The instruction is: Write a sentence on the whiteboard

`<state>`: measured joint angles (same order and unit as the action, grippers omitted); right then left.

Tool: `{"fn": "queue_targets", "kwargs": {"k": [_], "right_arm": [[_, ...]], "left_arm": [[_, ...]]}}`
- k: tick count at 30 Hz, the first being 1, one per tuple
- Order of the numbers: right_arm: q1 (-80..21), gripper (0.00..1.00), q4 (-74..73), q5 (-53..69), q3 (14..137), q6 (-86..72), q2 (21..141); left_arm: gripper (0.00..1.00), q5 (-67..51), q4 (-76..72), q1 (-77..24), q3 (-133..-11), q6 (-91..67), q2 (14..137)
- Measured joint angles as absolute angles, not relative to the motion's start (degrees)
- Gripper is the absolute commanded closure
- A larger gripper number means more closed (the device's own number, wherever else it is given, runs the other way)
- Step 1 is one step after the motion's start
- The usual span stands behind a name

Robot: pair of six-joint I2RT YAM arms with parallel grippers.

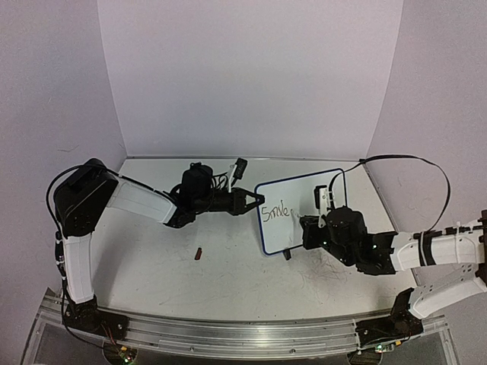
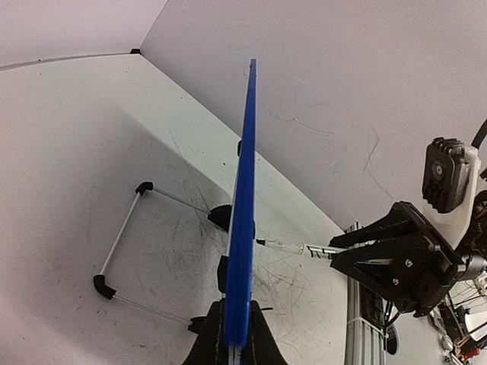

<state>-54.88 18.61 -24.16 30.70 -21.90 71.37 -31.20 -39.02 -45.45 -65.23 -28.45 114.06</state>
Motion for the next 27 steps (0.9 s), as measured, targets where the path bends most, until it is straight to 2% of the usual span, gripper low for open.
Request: {"fn": "queue_targets", "kwargs": {"k": [27], "right_arm": [[-54.5,1.00,17.7,-25.5,31.9,-21.9,74.8]], "left_arm": [[1.00,-30.9,-39.0,-45.4,-65.2,-28.4,114.1]]}}
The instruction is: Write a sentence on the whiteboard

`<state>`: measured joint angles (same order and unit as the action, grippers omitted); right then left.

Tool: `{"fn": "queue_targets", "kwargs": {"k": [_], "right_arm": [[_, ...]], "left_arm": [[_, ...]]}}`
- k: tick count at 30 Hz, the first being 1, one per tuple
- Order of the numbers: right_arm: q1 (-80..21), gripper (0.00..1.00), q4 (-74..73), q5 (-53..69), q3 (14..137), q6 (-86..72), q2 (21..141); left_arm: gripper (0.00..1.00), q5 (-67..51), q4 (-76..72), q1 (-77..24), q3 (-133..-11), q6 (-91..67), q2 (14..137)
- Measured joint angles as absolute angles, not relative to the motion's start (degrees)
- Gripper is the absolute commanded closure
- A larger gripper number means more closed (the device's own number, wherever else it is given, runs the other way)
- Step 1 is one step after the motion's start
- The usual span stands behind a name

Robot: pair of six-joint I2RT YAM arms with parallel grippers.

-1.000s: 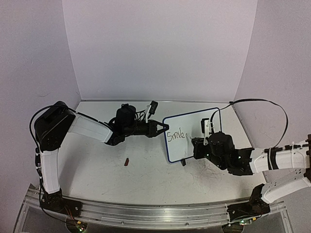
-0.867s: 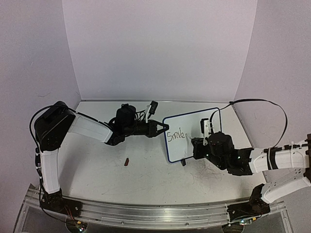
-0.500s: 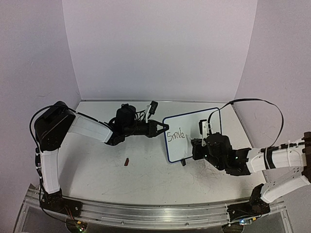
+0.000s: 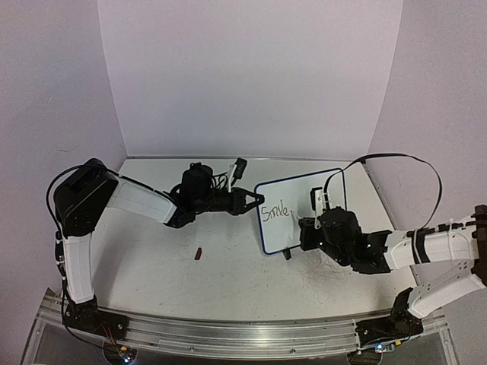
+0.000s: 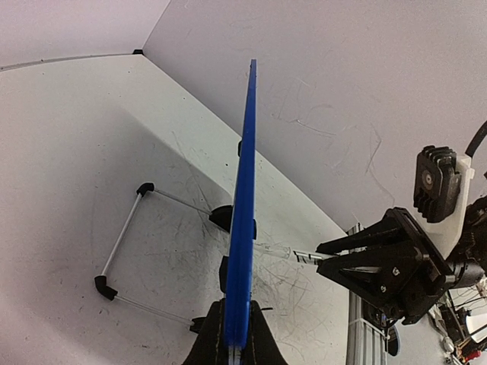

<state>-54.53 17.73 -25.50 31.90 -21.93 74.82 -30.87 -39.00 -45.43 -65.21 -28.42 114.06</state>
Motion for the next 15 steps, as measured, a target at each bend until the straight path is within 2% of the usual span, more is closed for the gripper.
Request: {"fn": "queue_targets", "kwargs": {"k": [4,10,15], "right_arm": [[-54.8,1.00,12.3,-22.4,33.1,-23.9,72.4],[-55.6,1.00,3.2,-20.3,36.8,-25.2,59.0],[-53.2,1.00,4.3,-23.1,41.5,-22.6,57.2]], "left_arm": [[1.00,-30.9,-39.0,-45.4,-65.2,-28.4,114.1],[1.00,-30.9,-39.0,-45.5,-65.2,-28.4,114.1],[1.00,-30.9,-39.0,-45.5,-65.2,-28.5,114.1]]}}
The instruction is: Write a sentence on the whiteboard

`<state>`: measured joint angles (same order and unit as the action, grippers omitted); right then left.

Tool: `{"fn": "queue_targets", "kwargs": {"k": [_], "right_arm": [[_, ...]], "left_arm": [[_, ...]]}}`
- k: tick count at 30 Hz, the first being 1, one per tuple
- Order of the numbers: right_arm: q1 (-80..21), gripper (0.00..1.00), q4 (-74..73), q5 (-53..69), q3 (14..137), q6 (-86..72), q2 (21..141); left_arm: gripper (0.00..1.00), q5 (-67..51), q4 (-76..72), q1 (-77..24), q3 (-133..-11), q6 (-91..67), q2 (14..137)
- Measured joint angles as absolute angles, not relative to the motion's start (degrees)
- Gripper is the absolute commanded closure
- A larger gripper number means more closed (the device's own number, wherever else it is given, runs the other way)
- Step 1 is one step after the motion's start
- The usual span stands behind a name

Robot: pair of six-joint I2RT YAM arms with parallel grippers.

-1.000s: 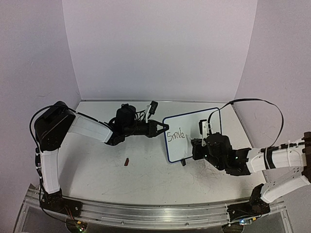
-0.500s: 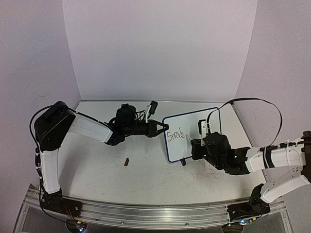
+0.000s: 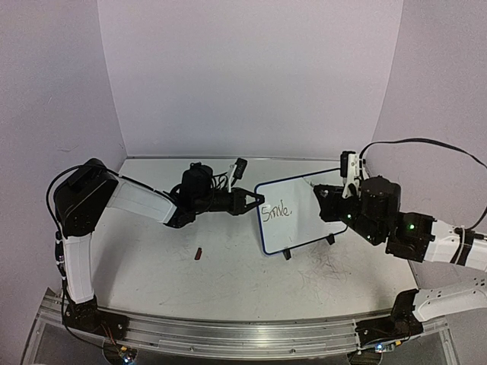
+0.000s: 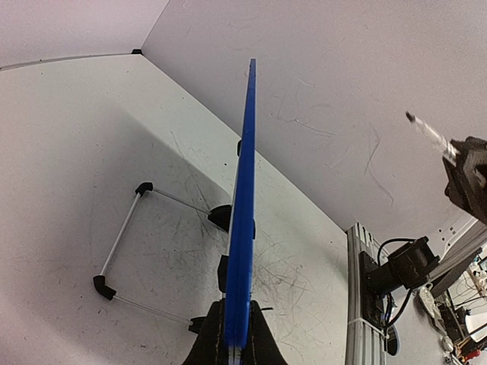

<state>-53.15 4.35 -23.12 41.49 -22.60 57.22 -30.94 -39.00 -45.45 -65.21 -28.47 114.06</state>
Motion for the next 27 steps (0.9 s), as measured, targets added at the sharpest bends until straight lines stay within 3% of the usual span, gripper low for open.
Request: {"fn": "queue_targets", "kwargs": {"k": [27], "right_arm": [[-50.0,1.00,12.9,-17.7,31.5,-14.0,63.8]], "left_arm": [[1.00,-30.9,-38.4,-45.4,-65.2,-28.0,114.1]]}}
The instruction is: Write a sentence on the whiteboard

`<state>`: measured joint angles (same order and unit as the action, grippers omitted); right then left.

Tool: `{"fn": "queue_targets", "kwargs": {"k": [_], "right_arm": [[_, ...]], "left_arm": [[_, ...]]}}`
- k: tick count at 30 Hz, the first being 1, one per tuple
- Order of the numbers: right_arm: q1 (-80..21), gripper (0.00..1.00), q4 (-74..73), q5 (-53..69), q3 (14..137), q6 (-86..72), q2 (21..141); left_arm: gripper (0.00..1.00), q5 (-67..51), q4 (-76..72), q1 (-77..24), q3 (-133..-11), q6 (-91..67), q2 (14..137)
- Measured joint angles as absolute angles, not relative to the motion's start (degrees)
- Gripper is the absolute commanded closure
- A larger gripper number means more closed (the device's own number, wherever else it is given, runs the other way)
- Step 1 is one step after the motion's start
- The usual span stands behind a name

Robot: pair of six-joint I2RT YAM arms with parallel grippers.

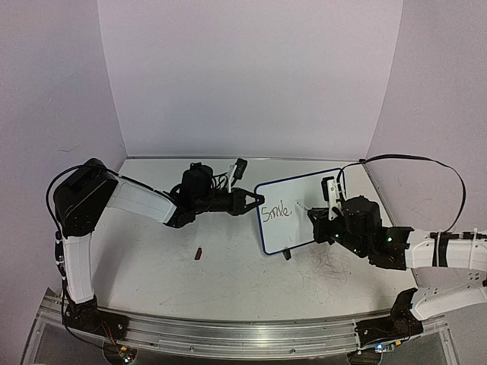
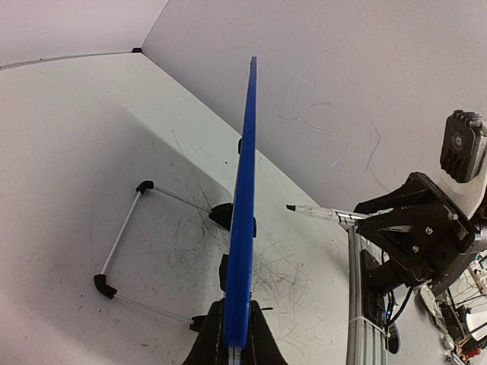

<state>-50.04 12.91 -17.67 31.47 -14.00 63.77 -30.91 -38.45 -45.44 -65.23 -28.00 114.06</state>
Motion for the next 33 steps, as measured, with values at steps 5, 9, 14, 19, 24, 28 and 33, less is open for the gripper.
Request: {"fn": "queue_targets", "kwargs": {"k": [5,9,14,19,24,28,33], "right_arm": [[-50.0,1.00,14.5,-17.6,31.1,-14.0,64.2],[-50.0,1.00,16.2,-17.1,30.3,-13.7,64.2],[-50.0,1.00,17.4,-16.3,29.7,-13.3,64.2],[-50.0,1.00,18.2,-15.7,29.5,-13.1,64.2],[-50.0,1.00,18.5,-15.6,28.6,-13.3,64.2],[-50.0,1.00,18.3,-16.6,28.4,-13.8,64.4],[-50.0,1.00,18.1,-17.1,28.4,-14.0,65.4]], "left_arm": [[1.00,-32.0,-36.9,-44.9,-65.9,-26.8,114.1],[1.00,-33.0,-35.2,-44.6,-66.8,-25.9,114.0],[1.00,-33.7,-33.1,-44.3,-67.5,-25.0,113.8],[1.00,-34.5,-31.7,-44.1,-68.0,-24.0,113.5],[1.00,-34.6,-31.1,-44.0,-68.2,-23.9,113.5],[1.00,-34.7,-31.0,-44.0,-68.2,-24.0,113.5],[1.00,-34.8,-30.9,-44.0,-68.2,-24.0,113.4]]}}
